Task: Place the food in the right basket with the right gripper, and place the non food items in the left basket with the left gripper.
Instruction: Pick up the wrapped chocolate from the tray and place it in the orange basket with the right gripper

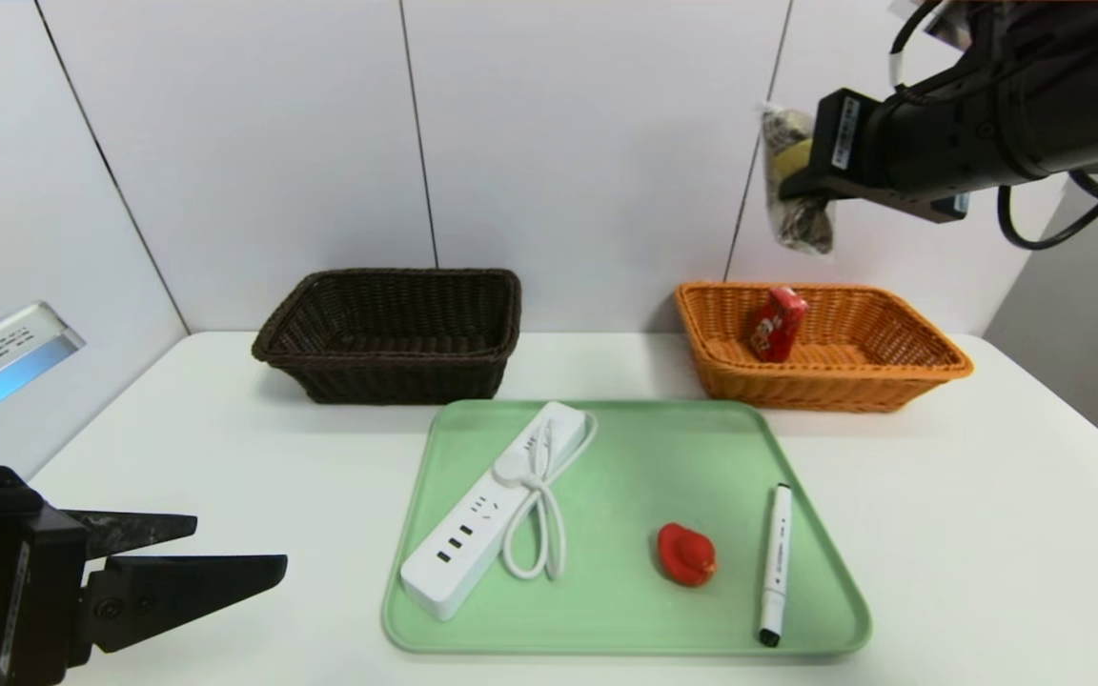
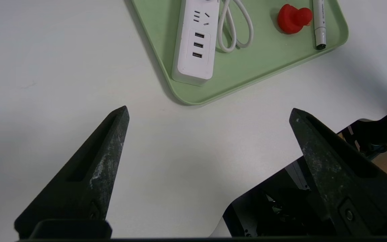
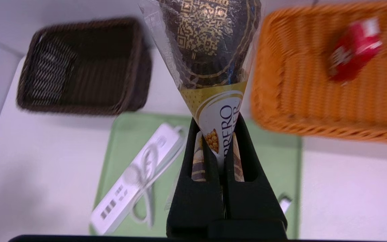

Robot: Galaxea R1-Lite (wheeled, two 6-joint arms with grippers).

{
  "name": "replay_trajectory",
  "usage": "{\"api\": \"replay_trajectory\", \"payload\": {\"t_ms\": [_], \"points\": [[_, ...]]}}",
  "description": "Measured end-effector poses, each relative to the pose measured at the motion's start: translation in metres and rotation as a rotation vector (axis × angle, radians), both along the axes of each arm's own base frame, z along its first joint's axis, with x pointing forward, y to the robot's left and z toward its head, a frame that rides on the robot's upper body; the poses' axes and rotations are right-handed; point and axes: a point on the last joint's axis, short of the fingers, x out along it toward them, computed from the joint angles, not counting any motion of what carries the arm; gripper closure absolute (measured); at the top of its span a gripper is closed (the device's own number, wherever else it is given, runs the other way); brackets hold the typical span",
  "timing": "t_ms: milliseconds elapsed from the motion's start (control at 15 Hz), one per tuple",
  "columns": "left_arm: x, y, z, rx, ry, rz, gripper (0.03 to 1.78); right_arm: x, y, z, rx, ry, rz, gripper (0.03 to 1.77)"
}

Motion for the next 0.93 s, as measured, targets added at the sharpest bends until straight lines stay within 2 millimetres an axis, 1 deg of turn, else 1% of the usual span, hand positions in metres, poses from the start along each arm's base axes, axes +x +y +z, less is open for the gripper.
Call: {"api": "replay_trajectory", "payload": {"t_ms": [67, 200, 333, 467, 600, 800, 933], "points": [[-0.001, 0.0, 0.0, 0.0, -0.002, -0.001, 0.12, 0.008, -0.016, 0.0, -0.009, -0.015, -0.052, 1.72], [-0.002, 0.001, 0.0, -0.002, -0.004, -0.001, 0.12, 0.028, -0.049, -0.009, -0.01, 0.01, -0.149, 1.72], [-0.004, 0.002, -0.001, -0.001, -0.004, -0.001, 0.12, 0.048, -0.077, -0.031, 0.004, 0.088, -0.202, 1.72], [-0.006, 0.003, -0.002, -0.002, -0.004, -0.001, 0.12, 0.069, -0.095, -0.056, 0.007, 0.135, -0.253, 1.72], [-0.008, 0.004, -0.003, -0.003, -0.006, 0.0, 0.12, 0.089, -0.107, -0.079, 0.004, 0.152, -0.29, 1.72], [-0.01, 0.005, -0.004, -0.003, -0.008, 0.0, 0.12, 0.115, -0.116, -0.112, -0.012, 0.196, -0.336, 1.72], [-0.011, 0.006, -0.005, -0.005, -0.01, 0.0, 0.12, 0.13, -0.12, -0.128, -0.018, 0.188, -0.357, 1.72]]}}
